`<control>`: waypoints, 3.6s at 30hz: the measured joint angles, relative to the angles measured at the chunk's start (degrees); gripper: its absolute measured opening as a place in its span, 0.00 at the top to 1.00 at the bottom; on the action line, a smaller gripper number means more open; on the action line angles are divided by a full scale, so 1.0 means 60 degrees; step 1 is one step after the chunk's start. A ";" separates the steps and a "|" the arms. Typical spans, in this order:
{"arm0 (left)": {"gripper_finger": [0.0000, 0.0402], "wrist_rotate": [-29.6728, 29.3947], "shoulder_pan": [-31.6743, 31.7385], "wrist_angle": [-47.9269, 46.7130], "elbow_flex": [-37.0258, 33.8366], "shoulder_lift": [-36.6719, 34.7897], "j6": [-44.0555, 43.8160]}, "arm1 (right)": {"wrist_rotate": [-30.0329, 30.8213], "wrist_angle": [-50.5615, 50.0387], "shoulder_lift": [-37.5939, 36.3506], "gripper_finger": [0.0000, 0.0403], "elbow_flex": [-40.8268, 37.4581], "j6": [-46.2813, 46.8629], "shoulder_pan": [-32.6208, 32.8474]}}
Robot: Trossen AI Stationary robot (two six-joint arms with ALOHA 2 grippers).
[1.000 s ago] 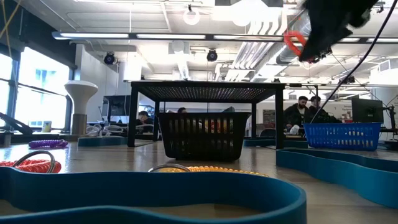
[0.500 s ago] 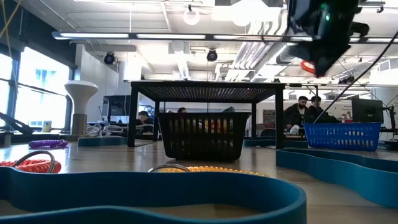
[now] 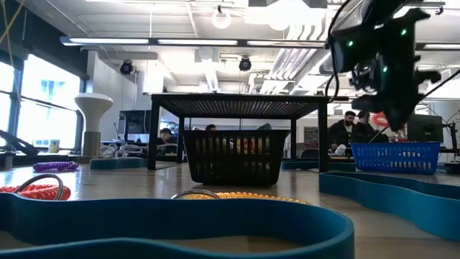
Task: Pick & Place Office Desk Supplies
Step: Put the orange spring keychain into the blue bin, then put the yellow spring keychain into the blue bin
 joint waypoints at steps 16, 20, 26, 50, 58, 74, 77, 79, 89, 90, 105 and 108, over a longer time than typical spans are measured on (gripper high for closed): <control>0.65 -0.0007 0.0000 0.0000 -0.0004 0.0000 0.0000 | 0.0127 0.0442 0.0145 0.61 -0.0273 -0.1819 -0.0575; 0.65 -0.0007 0.0000 0.0000 -0.0004 0.0000 0.0004 | 0.1372 0.0352 -0.0044 0.54 -0.0266 -0.2634 -0.0277; 0.65 -0.0013 0.0076 -0.0004 -0.0004 0.0000 -0.0021 | 0.1580 0.0324 -0.0808 0.51 -0.0071 -0.2911 0.0901; 0.65 -0.0012 0.0101 -0.0157 -0.0004 0.0004 -0.0251 | -0.3394 1.0829 0.0314 0.59 0.0193 -0.2693 0.9361; 0.65 -0.0012 0.0117 -0.0162 -0.0004 0.0004 -0.0390 | -0.3678 0.8801 0.2429 0.60 0.0172 -0.1808 0.9501; 0.65 -0.0011 0.0171 -0.0273 -0.0007 0.0004 -0.0477 | -0.5625 0.9962 0.2451 0.61 0.0186 -0.0991 0.9414; 0.65 -0.0011 0.0171 -0.0277 -0.0007 0.0004 -0.0485 | -0.5576 1.0274 0.2364 0.63 0.0275 -0.0971 0.9535; 0.65 -0.0011 0.0171 -0.0286 -0.0007 0.0004 -0.0503 | -0.5533 1.0182 0.2364 0.66 0.0317 -0.0966 0.9740; 0.65 -0.0007 0.0153 -0.0370 -0.0007 0.0004 -0.0592 | -0.5258 0.9723 0.2364 0.76 0.0313 0.0395 1.0260; 0.65 -0.0007 0.0153 -0.0382 -0.0007 0.0004 -0.0617 | -0.5197 0.9640 0.2364 0.77 0.0313 0.0394 1.0260; 0.65 -0.0007 0.0153 -0.0491 -0.0007 0.0007 -0.0754 | -0.4477 1.0385 0.2364 0.80 0.0313 -0.1026 1.0183; 0.65 -0.0006 0.0153 -0.0498 -0.0007 0.0007 -0.0802 | -0.3505 1.0781 0.2367 0.80 0.0310 -0.1581 1.0151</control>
